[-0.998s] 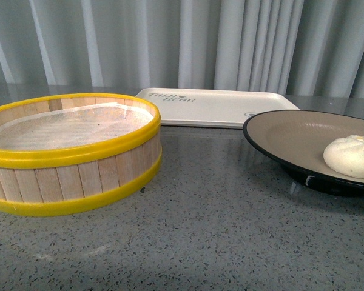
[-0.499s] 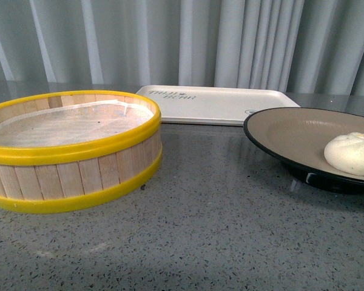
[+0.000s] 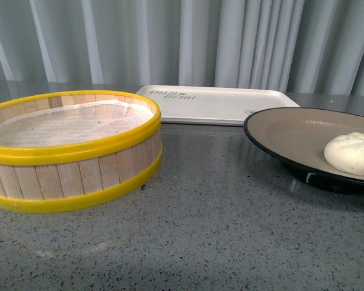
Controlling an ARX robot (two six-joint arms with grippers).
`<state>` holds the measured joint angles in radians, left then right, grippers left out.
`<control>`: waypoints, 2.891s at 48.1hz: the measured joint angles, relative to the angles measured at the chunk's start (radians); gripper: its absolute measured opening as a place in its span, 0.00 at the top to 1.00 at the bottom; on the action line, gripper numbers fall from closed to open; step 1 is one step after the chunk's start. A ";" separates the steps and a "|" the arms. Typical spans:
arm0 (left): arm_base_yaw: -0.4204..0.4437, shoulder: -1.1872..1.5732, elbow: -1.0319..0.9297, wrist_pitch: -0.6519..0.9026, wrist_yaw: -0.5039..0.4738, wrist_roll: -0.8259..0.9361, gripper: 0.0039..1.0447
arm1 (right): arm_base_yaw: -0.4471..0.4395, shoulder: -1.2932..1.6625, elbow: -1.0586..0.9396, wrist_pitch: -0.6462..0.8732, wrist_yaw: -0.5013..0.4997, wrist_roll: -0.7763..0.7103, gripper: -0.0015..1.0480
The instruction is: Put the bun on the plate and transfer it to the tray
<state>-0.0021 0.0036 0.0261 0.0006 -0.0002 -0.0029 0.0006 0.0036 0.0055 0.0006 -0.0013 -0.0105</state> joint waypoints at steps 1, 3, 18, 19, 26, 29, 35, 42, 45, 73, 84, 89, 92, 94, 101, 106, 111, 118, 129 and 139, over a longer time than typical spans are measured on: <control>0.000 0.000 0.000 0.000 0.000 0.000 0.05 | 0.000 0.000 0.000 0.000 0.000 0.000 0.08; 0.000 0.000 0.000 0.000 0.000 0.001 0.06 | 0.000 0.000 0.000 0.000 0.000 0.000 0.08; 0.000 0.000 0.000 0.000 0.000 0.000 0.06 | 0.000 0.000 0.000 0.000 0.000 0.000 0.08; 0.000 0.000 0.000 0.000 0.000 0.000 0.06 | 0.000 0.000 0.000 0.000 0.000 0.000 0.08; 0.000 0.000 0.000 0.000 0.000 0.000 0.06 | 0.006 0.009 0.004 -0.015 0.023 0.018 0.08; 0.000 0.000 0.000 0.000 0.000 0.000 0.06 | 0.053 0.100 0.058 -0.115 0.161 0.087 0.08; 0.000 0.000 0.000 0.000 0.000 0.000 0.06 | 0.146 0.290 0.137 -0.080 0.180 -0.009 0.08; 0.000 0.000 0.000 0.000 0.000 0.000 0.06 | 0.183 0.402 0.255 -0.052 0.119 -0.364 0.08; 0.000 0.000 0.000 0.000 0.000 0.000 0.06 | 0.220 0.433 0.298 -0.079 0.122 -0.493 0.08; 0.000 0.000 0.000 0.000 0.000 0.000 0.06 | 0.198 0.772 0.435 -0.089 0.035 -1.294 0.08; 0.000 0.000 0.000 0.000 0.000 0.000 0.06 | 0.167 0.885 0.457 0.011 0.001 -1.357 0.08; 0.000 0.000 0.000 0.000 0.000 0.000 0.06 | 0.164 0.918 0.457 0.041 -0.006 -1.371 0.08; 0.000 0.000 0.000 0.000 0.000 0.000 0.06 | 0.162 0.943 0.457 0.071 -0.014 -1.379 0.08; 0.000 0.000 0.000 0.000 0.000 0.000 0.06 | 0.159 0.962 0.461 0.084 -0.016 -1.381 0.08; 0.000 0.000 0.000 0.000 0.000 0.000 0.06 | 0.151 0.999 0.477 0.111 -0.018 -1.386 0.08; 0.000 0.000 0.000 0.000 0.000 0.000 0.06 | 0.143 1.022 0.488 0.129 -0.021 -1.393 0.08; 0.000 0.000 0.000 0.000 0.000 0.000 0.06 | 0.137 1.038 0.494 0.140 -0.024 -1.394 0.08; 0.000 0.000 0.000 0.000 0.000 0.000 0.06 | 0.134 1.069 0.498 0.178 -0.035 -1.381 0.20; 0.000 0.000 0.000 0.000 0.000 0.000 0.06 | 0.144 1.080 0.491 0.188 -0.037 -1.379 0.55; 0.000 0.000 0.000 0.000 0.000 0.000 0.06 | 0.121 1.086 0.442 0.230 -0.051 -1.404 0.90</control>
<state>-0.0021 0.0032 0.0261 0.0006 -0.0002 -0.0025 0.1215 1.0893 0.4473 0.2310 -0.0525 -1.4143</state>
